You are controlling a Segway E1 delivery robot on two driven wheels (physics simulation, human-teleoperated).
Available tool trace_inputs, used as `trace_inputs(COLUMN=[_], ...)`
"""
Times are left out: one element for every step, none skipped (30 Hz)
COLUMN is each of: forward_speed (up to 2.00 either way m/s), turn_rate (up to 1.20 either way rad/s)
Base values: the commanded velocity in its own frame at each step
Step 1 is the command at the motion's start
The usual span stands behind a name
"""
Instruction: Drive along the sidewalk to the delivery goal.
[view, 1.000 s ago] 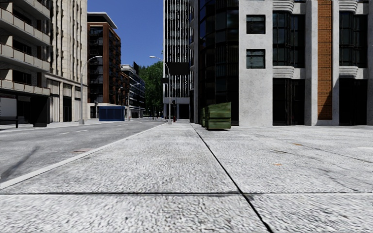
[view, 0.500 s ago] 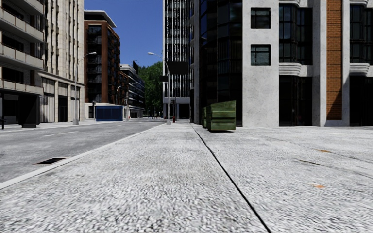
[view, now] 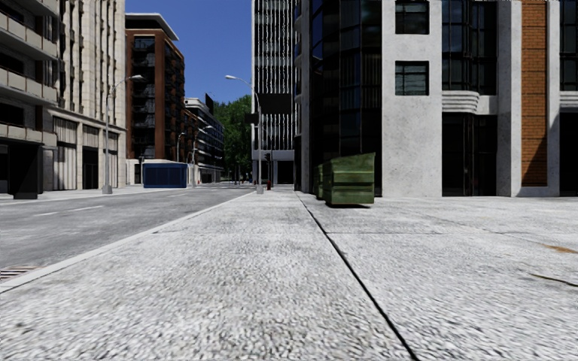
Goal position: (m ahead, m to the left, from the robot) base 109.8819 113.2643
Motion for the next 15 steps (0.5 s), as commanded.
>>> trace_inputs(forward_speed=[1.88, 1.88, 1.88, 1.88, 1.88, 1.88, 1.88, 1.88, 1.88, 1.88, 1.88, 1.88, 1.88, 1.88, 1.88], turn_rate=[0.0, 0.0, 0.0, 0.0, 0.0, 0.0, 0.0, 0.0, 0.0, 0.0, 0.0, 0.0, 0.0, 0.0, 0.0])
